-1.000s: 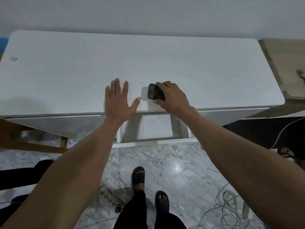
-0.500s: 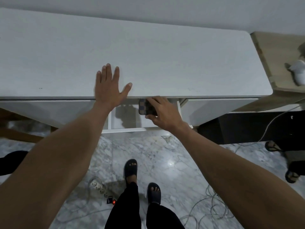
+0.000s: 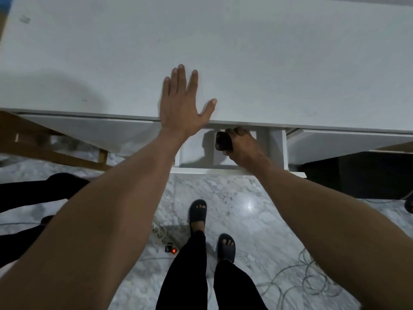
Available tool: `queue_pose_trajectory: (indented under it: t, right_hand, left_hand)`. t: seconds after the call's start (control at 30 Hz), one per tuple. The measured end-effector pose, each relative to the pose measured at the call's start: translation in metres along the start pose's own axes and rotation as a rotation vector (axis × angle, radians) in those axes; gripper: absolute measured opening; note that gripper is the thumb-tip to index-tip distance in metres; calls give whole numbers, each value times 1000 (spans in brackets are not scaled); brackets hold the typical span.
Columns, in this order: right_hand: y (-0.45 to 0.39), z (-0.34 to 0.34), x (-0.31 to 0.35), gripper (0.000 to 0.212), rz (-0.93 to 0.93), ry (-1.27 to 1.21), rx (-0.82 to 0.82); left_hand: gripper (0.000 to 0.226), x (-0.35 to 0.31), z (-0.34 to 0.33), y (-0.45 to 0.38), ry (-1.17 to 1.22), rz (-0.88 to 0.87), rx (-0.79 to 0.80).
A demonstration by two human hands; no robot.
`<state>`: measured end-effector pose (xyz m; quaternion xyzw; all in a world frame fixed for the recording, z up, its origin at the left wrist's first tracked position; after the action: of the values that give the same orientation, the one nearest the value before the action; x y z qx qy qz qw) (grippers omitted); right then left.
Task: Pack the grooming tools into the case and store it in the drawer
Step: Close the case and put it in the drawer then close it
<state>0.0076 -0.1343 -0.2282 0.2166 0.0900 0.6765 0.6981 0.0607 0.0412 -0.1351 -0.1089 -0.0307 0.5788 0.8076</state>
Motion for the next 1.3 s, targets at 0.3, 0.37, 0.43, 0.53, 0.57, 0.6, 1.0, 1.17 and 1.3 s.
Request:
queue_pose_trajectory:
  t: [0.3, 0.37, 0.43, 0.53, 0.57, 0.6, 1.0, 1.17, 1.3]
  right_hand:
    - [-33, -45, -9, 71, -88, 46, 128]
    - [-37, -48, -10, 71, -107, 50, 129]
    - [-38, -50, -10, 73, -113, 50, 134]
    - [-37, -49, -10, 74, -119, 27, 146]
    - [-36, -47, -11, 74, -122, 20, 150]
    - [-35, -44, -12, 76, -127, 9, 152]
    - [38, 41, -45, 71, -98, -46, -91]
    - [81, 64, -63, 62, -79, -87, -176]
    - [113, 69, -74, 65, -73, -93, -208]
  left_hand:
    - [86, 0, -1, -1, -42, 0, -40]
    - [86, 1, -3, -1, -37, 6, -22]
    - [86, 1, -2, -1, -31, 12, -29]
    - [86, 0, -2, -1, -31, 8, -32]
    - [86, 0, -2, -1, -32, 6, -28]
    - [86, 0, -3, -1, -33, 5, -22]
    - [88, -7, 1, 6, 159, 16, 240]
    - [93, -36, 11, 57, 215, 13, 219]
    - [94, -60, 18, 99, 263, 13, 206]
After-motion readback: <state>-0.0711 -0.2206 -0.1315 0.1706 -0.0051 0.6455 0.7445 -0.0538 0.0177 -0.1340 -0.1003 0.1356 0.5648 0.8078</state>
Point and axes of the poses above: each hand's wrist, its own y-axis away from the middle knuckle, its own z-axis out of the back of the hand, x = y × z, the point moved 9 cm from there along -y, towards the middle knuckle, and after that the axes turned 15 degrees about -z, right-handed, at the moved point
